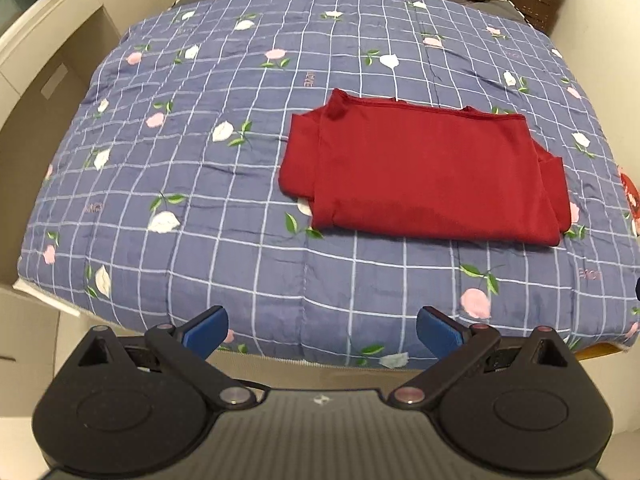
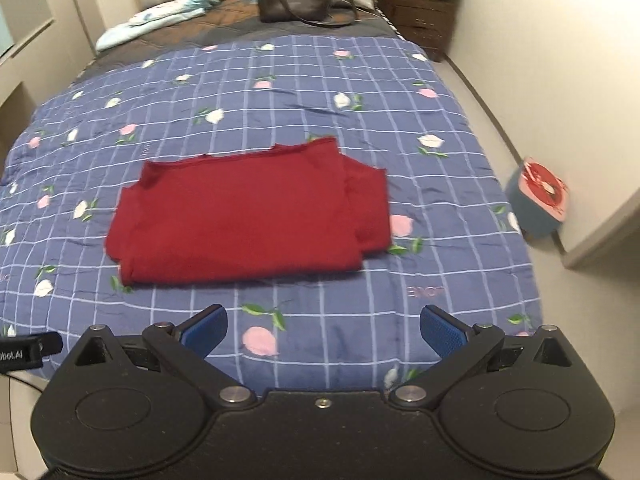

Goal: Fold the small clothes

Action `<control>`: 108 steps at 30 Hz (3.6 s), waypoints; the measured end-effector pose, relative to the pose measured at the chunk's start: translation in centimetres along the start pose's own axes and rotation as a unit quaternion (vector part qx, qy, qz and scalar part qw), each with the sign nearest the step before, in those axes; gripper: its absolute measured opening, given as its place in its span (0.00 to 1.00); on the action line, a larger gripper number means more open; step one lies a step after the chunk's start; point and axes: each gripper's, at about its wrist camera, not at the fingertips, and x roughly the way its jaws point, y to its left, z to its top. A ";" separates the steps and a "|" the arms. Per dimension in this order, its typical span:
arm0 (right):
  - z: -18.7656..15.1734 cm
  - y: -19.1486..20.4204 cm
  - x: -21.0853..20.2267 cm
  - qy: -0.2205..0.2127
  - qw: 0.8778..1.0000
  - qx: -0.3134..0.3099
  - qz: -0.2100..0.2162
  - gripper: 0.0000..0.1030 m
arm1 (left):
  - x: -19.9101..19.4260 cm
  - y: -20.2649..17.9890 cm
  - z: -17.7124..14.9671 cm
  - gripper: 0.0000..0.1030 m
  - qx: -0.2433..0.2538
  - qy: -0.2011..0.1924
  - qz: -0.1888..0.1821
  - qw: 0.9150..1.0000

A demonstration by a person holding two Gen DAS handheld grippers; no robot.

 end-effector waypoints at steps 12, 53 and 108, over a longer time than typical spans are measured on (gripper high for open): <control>5.4 -3.2 -0.6 -0.026 0.999 -0.001 0.037 0.99 | -1.3 -3.4 2.1 0.99 -0.034 -0.015 0.014 0.999; 9.7 -8.6 4.9 0.027 0.986 -0.119 0.116 0.99 | -1.2 -12.1 0.2 0.99 -0.107 0.045 0.085 0.990; 12.1 12.2 22.9 0.176 0.967 -0.185 0.012 0.99 | 16.6 3.9 10.7 0.99 -0.084 0.199 0.060 0.974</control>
